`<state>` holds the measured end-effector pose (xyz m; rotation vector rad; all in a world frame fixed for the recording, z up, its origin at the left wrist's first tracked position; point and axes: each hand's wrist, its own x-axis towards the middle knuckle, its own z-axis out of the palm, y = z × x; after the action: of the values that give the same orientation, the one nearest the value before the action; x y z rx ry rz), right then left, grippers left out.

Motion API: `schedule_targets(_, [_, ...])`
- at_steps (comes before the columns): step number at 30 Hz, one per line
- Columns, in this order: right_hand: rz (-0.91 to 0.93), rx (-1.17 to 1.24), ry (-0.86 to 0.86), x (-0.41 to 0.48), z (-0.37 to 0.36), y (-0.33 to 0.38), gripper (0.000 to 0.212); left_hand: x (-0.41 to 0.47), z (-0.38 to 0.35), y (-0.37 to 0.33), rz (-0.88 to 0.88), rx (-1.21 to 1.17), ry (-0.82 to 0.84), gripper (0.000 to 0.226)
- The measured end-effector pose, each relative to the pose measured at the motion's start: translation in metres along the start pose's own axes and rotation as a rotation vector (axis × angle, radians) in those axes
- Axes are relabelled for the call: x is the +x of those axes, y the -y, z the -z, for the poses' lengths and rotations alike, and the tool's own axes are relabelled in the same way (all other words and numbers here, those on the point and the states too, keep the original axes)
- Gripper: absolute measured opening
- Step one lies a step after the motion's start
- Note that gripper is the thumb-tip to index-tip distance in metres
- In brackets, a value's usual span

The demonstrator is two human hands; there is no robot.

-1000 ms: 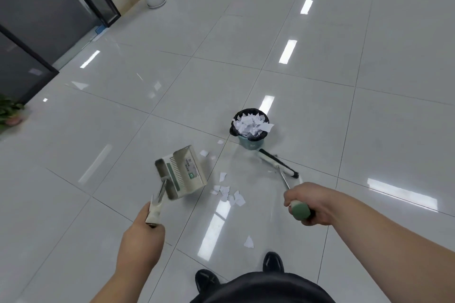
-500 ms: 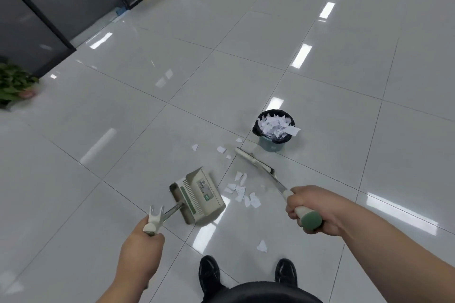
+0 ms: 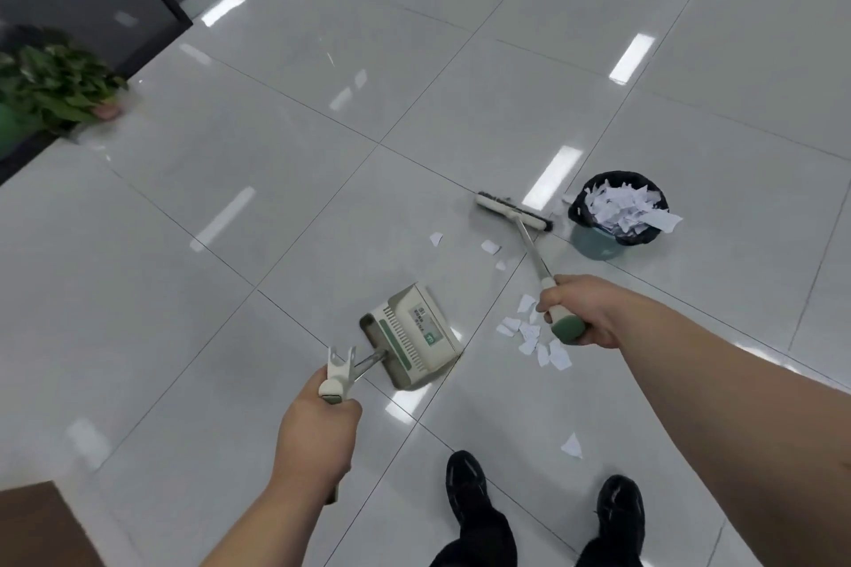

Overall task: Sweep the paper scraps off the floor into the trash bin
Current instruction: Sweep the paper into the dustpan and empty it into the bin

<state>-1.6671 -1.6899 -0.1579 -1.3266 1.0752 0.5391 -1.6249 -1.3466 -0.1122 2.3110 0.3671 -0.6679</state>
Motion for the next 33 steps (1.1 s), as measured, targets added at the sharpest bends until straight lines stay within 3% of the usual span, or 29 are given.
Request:
schedule_targets(7, [-0.134, -0.149, 0.047, 0.016, -0.044, -0.022, 0.038, 0.034, 0.018, 0.019, 0.040, -0.057, -0.004, 0.041])
schedule_targets(11, [-0.184, -0.420, 0.036, -0.015, -0.030, -0.032, 0.032, 0.043, 0.031, 0.021, 0.054, -0.069, -0.001, 0.032])
schedule_targets(16, [-0.263, -0.852, -0.015, -0.075, 0.001, -0.021, 0.046, 0.048, 0.044, 0.012, 0.050, -0.123, 0.041, 0.026])
schedule_targets(21, [-0.297, -0.897, -0.094, -0.125, 0.029, 0.011, 0.029, 0.051, 0.039, -0.005, 0.039, -0.175, 0.075, 0.026])
schedule_targets(26, [-0.251, -0.865, -0.146, -0.152, 0.049, 0.019, 0.029, 0.054, 0.024, -0.028, 0.005, -0.175, 0.086, 0.023])
schedule_targets(33, [-0.183, -0.574, -0.243, -0.076, 0.083, 0.033, 0.031, 0.076, 0.002, -0.067, -0.022, -0.112, 0.067, 0.022])
